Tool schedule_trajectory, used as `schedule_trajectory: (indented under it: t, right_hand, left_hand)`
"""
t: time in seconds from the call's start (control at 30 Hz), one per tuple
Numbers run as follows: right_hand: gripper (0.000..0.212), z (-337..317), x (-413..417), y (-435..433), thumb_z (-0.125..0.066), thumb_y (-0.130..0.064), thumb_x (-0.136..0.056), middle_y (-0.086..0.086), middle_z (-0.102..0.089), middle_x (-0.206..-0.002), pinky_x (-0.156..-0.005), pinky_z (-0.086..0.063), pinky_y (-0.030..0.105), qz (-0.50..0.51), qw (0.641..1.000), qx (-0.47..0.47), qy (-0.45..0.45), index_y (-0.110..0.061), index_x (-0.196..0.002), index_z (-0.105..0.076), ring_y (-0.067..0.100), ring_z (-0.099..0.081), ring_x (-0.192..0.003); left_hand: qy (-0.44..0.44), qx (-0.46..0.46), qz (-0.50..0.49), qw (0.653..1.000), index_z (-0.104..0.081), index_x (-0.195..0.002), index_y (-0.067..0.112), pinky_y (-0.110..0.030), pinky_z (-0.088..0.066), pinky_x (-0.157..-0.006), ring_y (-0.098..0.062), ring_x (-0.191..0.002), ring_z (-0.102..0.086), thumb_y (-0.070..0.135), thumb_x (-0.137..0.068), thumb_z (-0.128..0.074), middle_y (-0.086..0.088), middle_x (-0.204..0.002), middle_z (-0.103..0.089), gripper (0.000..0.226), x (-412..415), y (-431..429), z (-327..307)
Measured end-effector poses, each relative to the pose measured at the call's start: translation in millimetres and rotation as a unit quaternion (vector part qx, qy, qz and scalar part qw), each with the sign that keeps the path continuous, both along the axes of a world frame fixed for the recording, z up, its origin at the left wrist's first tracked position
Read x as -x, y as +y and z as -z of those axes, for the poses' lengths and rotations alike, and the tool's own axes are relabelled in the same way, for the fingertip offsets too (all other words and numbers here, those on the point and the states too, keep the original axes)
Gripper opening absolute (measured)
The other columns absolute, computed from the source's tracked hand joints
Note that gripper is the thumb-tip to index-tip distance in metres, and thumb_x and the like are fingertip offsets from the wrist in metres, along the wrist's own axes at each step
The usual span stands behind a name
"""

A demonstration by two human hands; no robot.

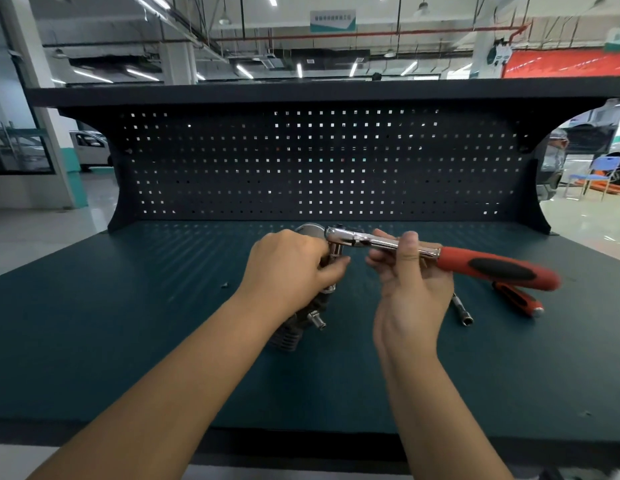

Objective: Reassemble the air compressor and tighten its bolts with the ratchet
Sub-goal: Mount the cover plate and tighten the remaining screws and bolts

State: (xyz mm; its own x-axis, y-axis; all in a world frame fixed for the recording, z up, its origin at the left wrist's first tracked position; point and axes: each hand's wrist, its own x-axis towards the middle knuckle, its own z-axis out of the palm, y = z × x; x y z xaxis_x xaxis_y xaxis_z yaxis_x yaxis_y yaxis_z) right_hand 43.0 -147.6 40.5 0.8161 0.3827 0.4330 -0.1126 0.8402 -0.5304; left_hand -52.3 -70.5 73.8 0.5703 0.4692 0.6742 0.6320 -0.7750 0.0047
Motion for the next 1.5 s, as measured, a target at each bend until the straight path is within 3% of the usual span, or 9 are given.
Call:
schedule_trajectory:
  t: [0.3, 0.47, 0.6, 0.8, 0.9, 1.07, 1.3, 1.43, 1.5]
  right_hand:
    - [0.017, -7.1, -1.1, 29.3, -0.050, -0.018, -0.097, 0.008, -0.073, -0.077, -0.059, -0.055, 0.020, -0.274, 0.952, -0.004, 0.140, -0.005, -0.089, -0.056, 0.009, -0.064, -0.057]
    - [0.013, -4.4, -0.6, 33.1, -0.052, -0.017, -0.095, 0.006, -0.073, -0.081, -0.063, -0.055, 0.022, -0.224, 0.969, 0.002, 0.101, -0.006, -0.089, -0.056, 0.010, -0.063, -0.059]
    - [0.012, -3.0, 3.2, 30.1, -0.053, -0.014, -0.094, 0.006, -0.072, -0.081, -0.065, -0.055, 0.024, -0.188, 0.979, -0.010, 0.083, -0.006, -0.086, -0.058, 0.011, -0.061, -0.060]
    - [0.015, -5.3, 7.1, 28.7, -0.053, -0.012, -0.095, 0.003, -0.072, -0.079, -0.068, -0.053, 0.026, -0.152, 0.986, -0.004, 0.071, -0.010, -0.080, -0.055, 0.008, -0.051, -0.053]
    - [0.016, -5.0, 9.6, 28.6, -0.053, -0.012, -0.095, 0.003, -0.073, -0.078, -0.070, -0.053, 0.027, -0.141, 0.988, -0.002, 0.059, -0.011, -0.079, -0.053, 0.008, -0.050, -0.052]
    - [0.012, -3.1, 10.2, 27.4, -0.054, -0.013, -0.093, -0.005, -0.071, -0.073, -0.069, -0.053, 0.026, -0.116, 0.993, -0.004, 0.028, -0.010, -0.082, -0.050, 0.006, -0.052, -0.050]
    - [0.015, 2.2, 10.5, 24.2, -0.060, -0.023, -0.080, -0.007, -0.069, -0.072, -0.068, -0.053, 0.024, -0.109, 0.993, -0.026, -0.041, -0.012, -0.081, -0.050, 0.006, -0.053, -0.054]
    - [0.013, 0.6, 5.4, 27.4, -0.057, -0.019, -0.086, -0.003, -0.072, -0.079, -0.060, -0.052, 0.023, -0.192, 0.981, -0.018, 0.006, -0.011, -0.078, -0.063, 0.006, -0.050, -0.050]
    - [0.035, -2.0, 1.4, 29.6, -0.051, -0.015, -0.095, -0.006, -0.070, -0.070, -0.059, -0.052, 0.022, -0.217, 0.976, -0.005, 0.027, -0.014, -0.066, -0.070, 0.004, -0.047, -0.047]
  left_hand:
    - [-0.052, -0.012, 0.032, 0.998, -0.059, -0.063, 0.020, -0.029, -0.036, -0.053, -0.017, -0.054, -0.053, 0.051, -0.094, -0.044, 0.006, -0.050, -0.052, 0.046, 29.1, 21.0, 0.0]
    - [-0.082, 0.003, 0.016, 0.997, -0.032, -0.045, 0.021, -0.026, -0.022, -0.045, -0.011, -0.039, -0.037, 0.063, -0.088, -0.012, 0.006, -0.038, -0.035, 0.063, 23.9, 14.1, -1.6]
    - [-0.081, -0.007, -0.072, 0.994, -0.035, -0.051, 0.021, -0.022, -0.019, -0.043, -0.012, -0.045, -0.040, 0.086, -0.069, -0.033, 0.010, -0.045, -0.038, 0.067, 8.8, 12.4, 4.1]
    - [-0.106, -0.058, -0.062, 0.991, -0.043, -0.065, 0.019, -0.022, -0.020, -0.047, -0.015, -0.054, -0.041, 0.057, -0.071, -0.071, 0.007, -0.056, -0.046, 0.047, 3.5, 12.6, 15.0]
    - [-0.148, -0.073, -0.066, 0.984, -0.063, -0.078, 0.009, -0.024, -0.029, -0.050, -0.022, -0.055, -0.057, 0.034, -0.077, -0.070, -0.003, -0.060, -0.062, 0.026, -2.2, 10.5, 18.8]
    - [-0.222, -0.016, 0.011, 0.975, -0.062, -0.108, 0.002, -0.026, -0.035, -0.056, -0.023, -0.061, -0.059, 0.020, -0.079, -0.072, -0.004, -0.068, -0.064, 0.036, -4.2, 13.5, 23.5]
    - [-0.165, 0.072, 0.036, 0.983, -0.066, -0.080, 0.020, -0.025, -0.036, -0.051, -0.014, -0.062, -0.060, 0.062, -0.084, -0.038, 0.006, -0.065, -0.067, 0.051, 6.3, 27.3, 18.1]
    - [-0.131, 0.132, 0.099, 0.978, -0.062, -0.097, 0.027, -0.030, -0.047, -0.069, -0.008, -0.081, -0.065, 0.053, -0.089, -0.028, 0.017, -0.079, -0.072, 0.044, 16.0, 25.0, 14.7]
    - [-0.113, 0.169, 0.122, 0.971, -0.057, -0.109, 0.027, -0.034, -0.047, -0.079, -0.008, -0.092, -0.064, 0.048, -0.097, -0.027, 0.020, -0.084, -0.071, 0.038, 20.7, 24.4, 11.9]
